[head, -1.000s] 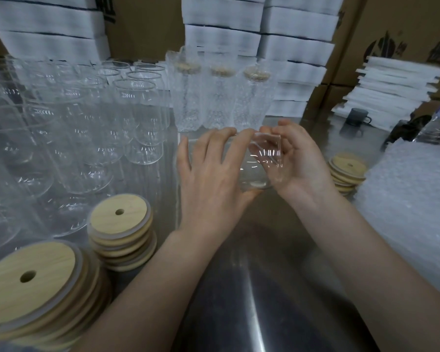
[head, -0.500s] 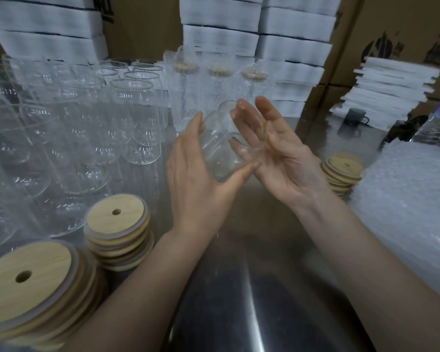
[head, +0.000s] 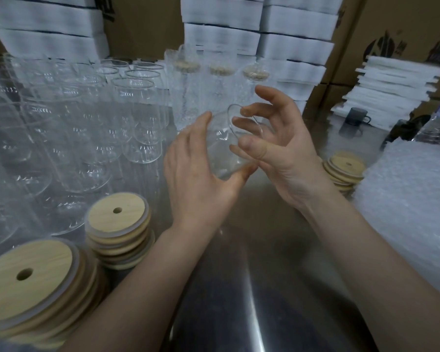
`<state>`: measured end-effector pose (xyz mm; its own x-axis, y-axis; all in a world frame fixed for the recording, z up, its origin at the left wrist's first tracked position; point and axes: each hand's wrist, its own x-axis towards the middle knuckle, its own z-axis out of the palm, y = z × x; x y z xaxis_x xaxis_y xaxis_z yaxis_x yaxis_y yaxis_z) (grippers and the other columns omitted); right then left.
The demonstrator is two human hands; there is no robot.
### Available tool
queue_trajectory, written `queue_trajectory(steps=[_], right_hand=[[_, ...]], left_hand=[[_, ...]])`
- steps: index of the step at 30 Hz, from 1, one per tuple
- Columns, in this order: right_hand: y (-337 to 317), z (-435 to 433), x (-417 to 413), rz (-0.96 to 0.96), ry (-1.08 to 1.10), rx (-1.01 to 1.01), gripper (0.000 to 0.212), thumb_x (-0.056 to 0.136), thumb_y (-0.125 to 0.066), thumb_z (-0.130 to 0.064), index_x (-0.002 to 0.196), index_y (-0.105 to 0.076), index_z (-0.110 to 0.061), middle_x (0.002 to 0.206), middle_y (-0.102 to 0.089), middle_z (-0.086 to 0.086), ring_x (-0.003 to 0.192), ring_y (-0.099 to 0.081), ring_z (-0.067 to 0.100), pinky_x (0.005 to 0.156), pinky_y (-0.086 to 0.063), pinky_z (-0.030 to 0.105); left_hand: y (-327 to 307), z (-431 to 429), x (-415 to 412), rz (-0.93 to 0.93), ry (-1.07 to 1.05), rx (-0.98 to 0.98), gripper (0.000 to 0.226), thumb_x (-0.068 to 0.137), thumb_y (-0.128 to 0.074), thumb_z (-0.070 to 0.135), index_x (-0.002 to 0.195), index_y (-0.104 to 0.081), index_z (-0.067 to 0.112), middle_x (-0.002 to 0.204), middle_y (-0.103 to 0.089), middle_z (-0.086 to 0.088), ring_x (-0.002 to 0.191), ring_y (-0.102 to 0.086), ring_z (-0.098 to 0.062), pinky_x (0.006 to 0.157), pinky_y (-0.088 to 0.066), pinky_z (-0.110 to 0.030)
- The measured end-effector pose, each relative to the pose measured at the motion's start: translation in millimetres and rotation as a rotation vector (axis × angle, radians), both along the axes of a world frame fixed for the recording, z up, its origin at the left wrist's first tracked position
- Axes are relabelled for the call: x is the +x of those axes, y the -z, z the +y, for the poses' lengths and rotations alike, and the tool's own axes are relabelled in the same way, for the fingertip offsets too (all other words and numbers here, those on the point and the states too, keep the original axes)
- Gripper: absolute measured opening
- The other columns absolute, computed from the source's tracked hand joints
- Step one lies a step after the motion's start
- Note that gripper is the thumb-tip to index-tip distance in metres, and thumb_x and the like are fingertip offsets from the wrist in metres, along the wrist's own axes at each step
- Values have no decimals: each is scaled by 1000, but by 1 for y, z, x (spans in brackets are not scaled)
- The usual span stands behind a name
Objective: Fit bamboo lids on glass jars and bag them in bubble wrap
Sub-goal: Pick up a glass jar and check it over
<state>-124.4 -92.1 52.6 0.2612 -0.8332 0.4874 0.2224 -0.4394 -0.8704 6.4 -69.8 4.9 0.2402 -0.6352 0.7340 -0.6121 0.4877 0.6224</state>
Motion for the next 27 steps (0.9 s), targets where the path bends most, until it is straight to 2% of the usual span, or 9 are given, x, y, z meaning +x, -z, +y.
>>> queue_trajectory(steps=[2, 7, 10, 12, 16, 19, 23, 25, 27], right_hand=[[0, -1, 1, 16, 38, -6, 66, 71, -76, -2, 129, -48, -20, 110, -54, 4, 110, -60, 20, 104, -45, 58], [-1, 0, 3, -18, 107, 25, 60, 69, -81, -8, 121, -55, -21, 93, -55, 0, 100, -60, 19, 100, -50, 54], [-3, 1, 2, -79, 113, 73, 55, 72, -80, -14, 121, -55, -20, 82, -57, -6, 88, -62, 12, 82, -58, 38], [-4, 1, 0, -138, 110, 118, 51, 74, -76, -17, 121, -55, -20, 80, -57, -5, 90, -62, 14, 74, -57, 33], [-1, -3, -4, -243, 79, 202, 38, 89, -66, -10, 124, -54, -22, 75, -61, -5, 88, -66, 15, 77, -58, 38], [2, -7, -5, -348, -4, 284, 36, 91, -62, -7, 122, -56, -22, 83, -66, 0, 94, -68, 19, 84, -58, 44], [5, -9, -3, -453, -131, 369, 27, 96, -54, -3, 118, -56, -19, 98, -73, 3, 103, -69, 23, 99, -51, 49], [6, -8, -1, -442, -182, 352, 25, 97, -50, -2, 117, -56, -16, 107, -72, 6, 110, -67, 25, 105, -47, 48], [6, -5, 2, -357, -172, 276, 24, 95, -53, -2, 116, -58, -13, 114, -69, 9, 115, -63, 27, 106, -47, 43]], left_hand=[[0, -1, 0, -51, -14, 7, 89, 66, -75, 51, 140, -44, 12, 134, -53, -8, 125, -49, -27, 106, -37, -47], [5, -2, 1, -176, -6, -7, 87, 64, -85, 35, 138, -47, 9, 137, -51, -11, 131, -46, -32, 104, -34, -61], [5, -2, 1, -213, 2, -12, 86, 65, -85, 34, 139, -47, 11, 138, -50, -11, 135, -43, -32, 108, -28, -63], [5, -2, 1, -241, 3, -23, 85, 67, -82, 38, 139, -48, 12, 139, -50, -11, 136, -42, -32, 109, -26, -63], [5, -3, 1, -240, 9, -69, 84, 66, -82, 40, 138, -47, 13, 138, -51, -10, 133, -45, -32, 106, -31, -62], [5, -3, 0, -188, 0, -91, 87, 64, -83, 42, 137, -47, 12, 136, -53, -8, 128, -48, -27, 103, -36, -57], [0, 1, -1, -40, 15, -12, 91, 67, -74, 58, 142, -40, 20, 139, -50, 3, 129, -45, -19, 110, -30, -41], [-3, 1, 0, 94, 68, 39, 92, 67, -72, 62, 143, -38, 22, 139, -48, 8, 130, -46, -16, 111, -35, -45], [-5, 1, 1, 275, 133, 71, 91, 68, -70, 62, 143, -37, 21, 134, -51, 6, 124, -49, -12, 107, -41, -42]])
